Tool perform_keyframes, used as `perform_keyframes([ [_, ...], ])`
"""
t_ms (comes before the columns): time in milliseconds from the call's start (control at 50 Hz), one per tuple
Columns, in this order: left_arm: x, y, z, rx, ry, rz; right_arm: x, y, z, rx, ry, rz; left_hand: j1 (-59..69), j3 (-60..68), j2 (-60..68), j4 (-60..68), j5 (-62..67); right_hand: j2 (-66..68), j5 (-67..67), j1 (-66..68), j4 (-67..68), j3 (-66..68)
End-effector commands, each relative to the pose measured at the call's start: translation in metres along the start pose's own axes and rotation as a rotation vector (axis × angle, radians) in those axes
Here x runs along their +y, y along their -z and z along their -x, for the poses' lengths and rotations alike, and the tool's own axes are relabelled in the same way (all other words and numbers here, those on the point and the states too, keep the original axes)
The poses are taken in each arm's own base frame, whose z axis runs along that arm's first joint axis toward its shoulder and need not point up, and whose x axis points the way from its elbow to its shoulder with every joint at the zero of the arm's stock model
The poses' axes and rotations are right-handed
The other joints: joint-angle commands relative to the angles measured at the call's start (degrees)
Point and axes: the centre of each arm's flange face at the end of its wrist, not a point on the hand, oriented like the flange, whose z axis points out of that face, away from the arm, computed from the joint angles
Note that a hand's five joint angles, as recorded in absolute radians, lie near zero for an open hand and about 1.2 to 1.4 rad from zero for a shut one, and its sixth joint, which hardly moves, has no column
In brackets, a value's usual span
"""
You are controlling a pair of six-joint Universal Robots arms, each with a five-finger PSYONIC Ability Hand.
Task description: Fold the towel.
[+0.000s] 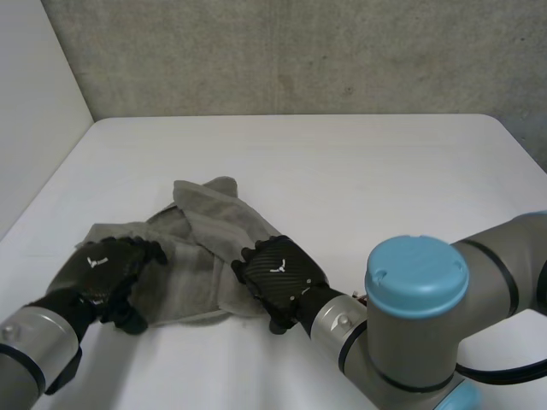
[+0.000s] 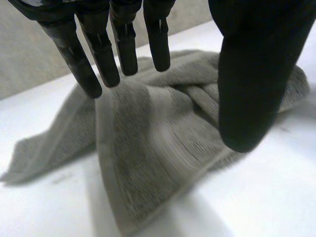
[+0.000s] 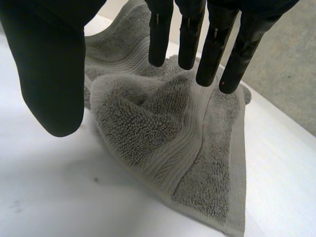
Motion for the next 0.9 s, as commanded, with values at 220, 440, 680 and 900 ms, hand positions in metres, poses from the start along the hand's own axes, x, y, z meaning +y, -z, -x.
perform_keyframes([
  [220,0.031,-0.026,-0.003,0.032,0.013,0.084,0.029,-0.030,0.002,0.045,0.069,0.023,-2.6,-2.6,-2.6,-2.8,-2.8,15.2,15.6,18.6,14.7,14.9],
  [440,0.043,-0.042,-0.010,0.056,-0.003,0.076,-0.001,-0.031,-0.026,0.210,0.073,-0.058,-0.8,-0.8,-0.7,-1.0,-1.0,54.7,55.1,58.1,54.2,54.4],
  [680,0.051,-0.060,-0.015,0.076,-0.029,0.062,-0.013,-0.017,-0.063,0.304,0.033,-0.054,7.8,7.8,7.8,7.6,7.6,54.7,55.1,58.1,54.2,54.4],
  [900,0.055,-0.071,-0.016,0.079,-0.117,0.039,-0.007,-0.014,-0.070,0.315,0.008,-0.019,19.6,19.5,19.6,19.3,19.4,54.7,55.1,58.1,54.2,54.4],
])
